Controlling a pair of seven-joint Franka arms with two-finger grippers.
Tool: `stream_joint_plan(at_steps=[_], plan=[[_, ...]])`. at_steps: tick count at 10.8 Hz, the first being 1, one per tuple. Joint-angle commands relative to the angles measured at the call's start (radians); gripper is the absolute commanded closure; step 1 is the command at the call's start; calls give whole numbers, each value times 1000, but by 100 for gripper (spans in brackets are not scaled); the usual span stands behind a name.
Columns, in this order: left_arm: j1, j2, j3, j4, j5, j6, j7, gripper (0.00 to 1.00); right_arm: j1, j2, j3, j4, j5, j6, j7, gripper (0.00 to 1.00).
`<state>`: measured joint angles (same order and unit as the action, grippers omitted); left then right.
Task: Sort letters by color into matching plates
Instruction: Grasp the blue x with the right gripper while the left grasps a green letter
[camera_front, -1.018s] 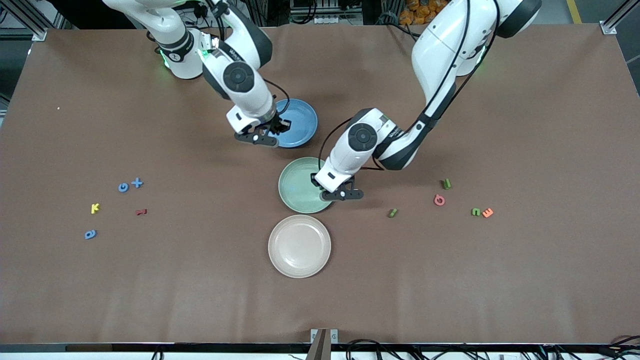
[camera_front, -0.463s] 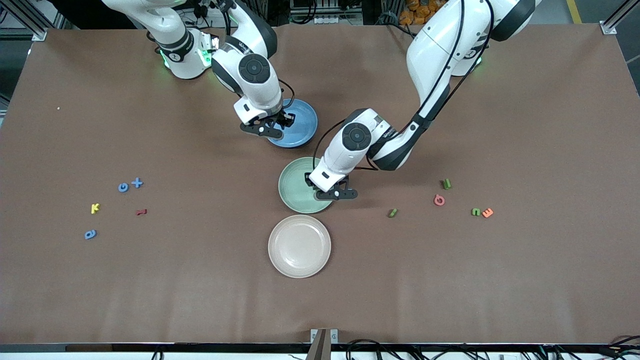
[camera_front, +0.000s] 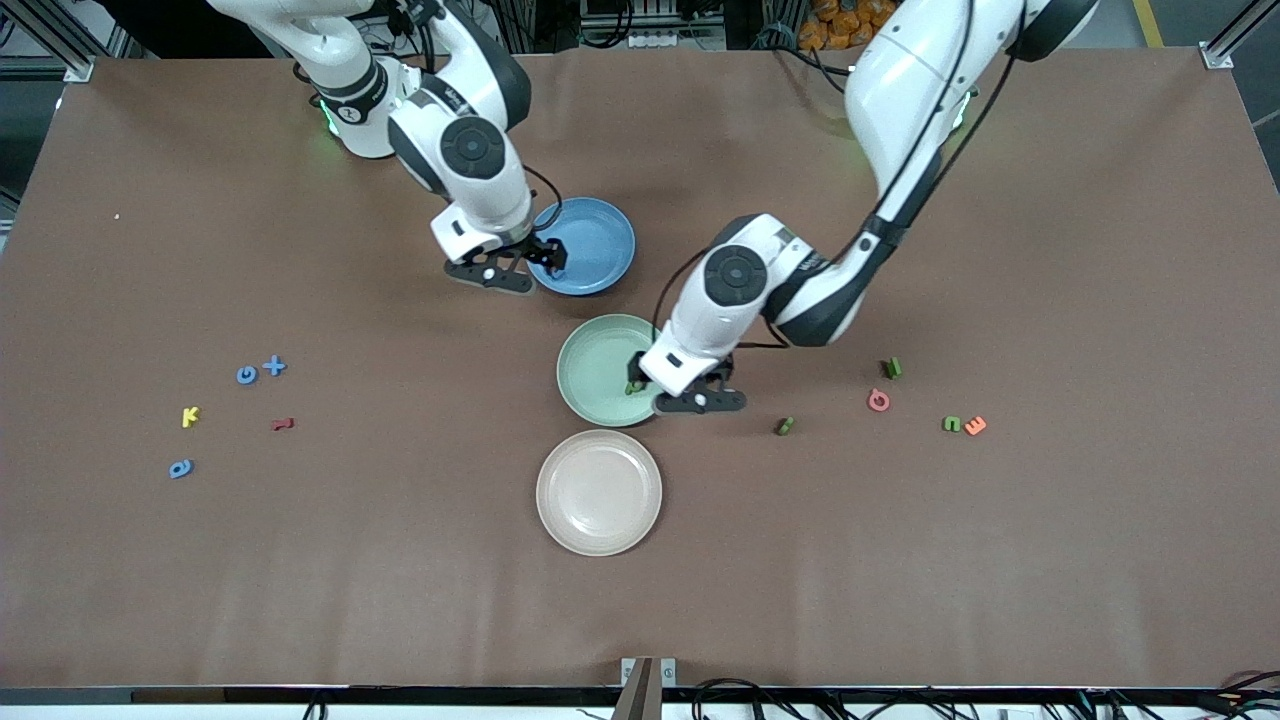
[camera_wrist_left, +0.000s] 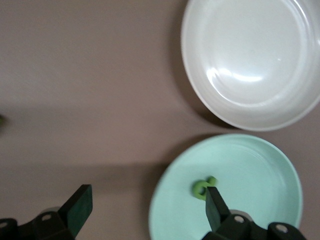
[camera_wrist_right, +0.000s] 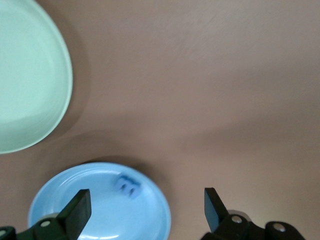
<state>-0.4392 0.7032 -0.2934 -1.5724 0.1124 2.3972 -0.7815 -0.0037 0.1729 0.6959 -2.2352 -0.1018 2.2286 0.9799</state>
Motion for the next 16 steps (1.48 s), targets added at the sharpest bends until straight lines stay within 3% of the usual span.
stream_joint_plan(at_steps=[1,3,5,7,9,11,16], plan=[[88,-22,7,-21,70,-35,144,0,-87,-94,-36,-11,-6,-82,-188,0],[120,-21,39,-21,131,-35,168,0,-101,-116,-125,-12,-6,-102,-344,0],[154,-22,42,-27,173,-36,371,0,-105,-125,-244,-14,-6,-102,-529,0],[157,-16,43,-32,173,-41,544,0,-133,-124,-315,-17,-6,-98,-689,0],[168,4,45,-31,173,-84,745,0,-177,-115,-338,-20,-7,-77,-821,0],[177,13,45,-29,171,-131,824,0,-202,-107,-375,-26,-7,-46,-885,0],[186,50,45,-26,164,-133,821,0,-335,-30,-392,-57,-15,98,-1304,0]])
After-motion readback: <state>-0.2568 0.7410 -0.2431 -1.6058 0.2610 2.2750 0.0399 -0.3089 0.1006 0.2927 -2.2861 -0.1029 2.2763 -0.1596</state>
